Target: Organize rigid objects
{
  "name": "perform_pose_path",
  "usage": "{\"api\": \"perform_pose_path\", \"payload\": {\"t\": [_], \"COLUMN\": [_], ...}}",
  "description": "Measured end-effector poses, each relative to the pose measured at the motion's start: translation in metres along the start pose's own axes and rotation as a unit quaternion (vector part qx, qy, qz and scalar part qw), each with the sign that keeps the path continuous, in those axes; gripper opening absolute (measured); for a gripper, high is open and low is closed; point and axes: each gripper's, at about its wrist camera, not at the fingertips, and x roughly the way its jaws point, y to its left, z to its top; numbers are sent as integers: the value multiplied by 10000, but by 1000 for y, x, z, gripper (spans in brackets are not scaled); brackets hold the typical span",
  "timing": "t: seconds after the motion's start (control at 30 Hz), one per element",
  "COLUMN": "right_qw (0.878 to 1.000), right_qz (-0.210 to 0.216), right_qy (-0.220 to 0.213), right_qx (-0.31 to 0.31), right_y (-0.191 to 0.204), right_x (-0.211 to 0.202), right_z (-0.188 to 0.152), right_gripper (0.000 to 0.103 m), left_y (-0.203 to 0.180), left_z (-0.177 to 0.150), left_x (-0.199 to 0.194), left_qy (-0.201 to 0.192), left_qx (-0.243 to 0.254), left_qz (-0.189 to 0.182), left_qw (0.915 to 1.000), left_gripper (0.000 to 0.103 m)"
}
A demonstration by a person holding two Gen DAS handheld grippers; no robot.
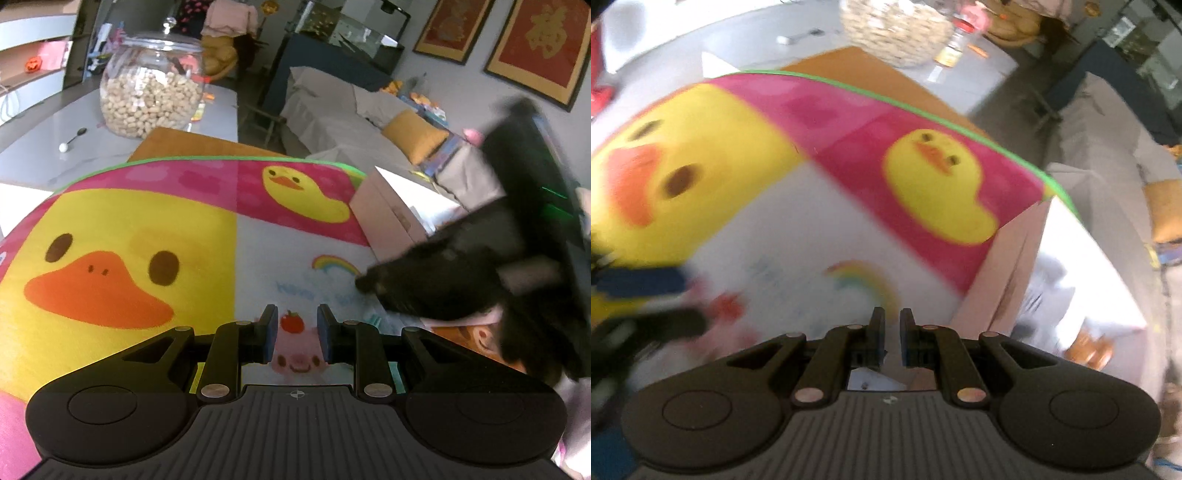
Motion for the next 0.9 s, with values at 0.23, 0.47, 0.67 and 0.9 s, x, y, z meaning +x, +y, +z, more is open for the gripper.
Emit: {"api": "perform_pose_path", "payload": {"t": [0.23, 0.47, 0.67, 0.9], "right_qw": [9979, 9934, 9881, 9766], "right_qz": [292, 497, 581, 518], "right_qy": [-569, -795, -970, -1172], "right_qx": [111, 658, 1040, 1725], "right_y": [23, 14, 3, -19], "right_x": [-38, -42, -43, -44], "right_z": [-56, -91, -110, -138], "right_gripper": [10, 13, 15, 24], "left_y": [-2, -11, -42, -70], "left_z": [-3, -6, -10, -18], "left_x": [-1, -19, -15, 9], "left_qy": [168, 273, 480, 764], "left_qx": [90, 285, 715, 1100], "left_qz": [62, -103, -321, -249], "left_qw": [9998, 9992, 9958, 9907], "left_gripper": [25, 25, 25, 29]}}
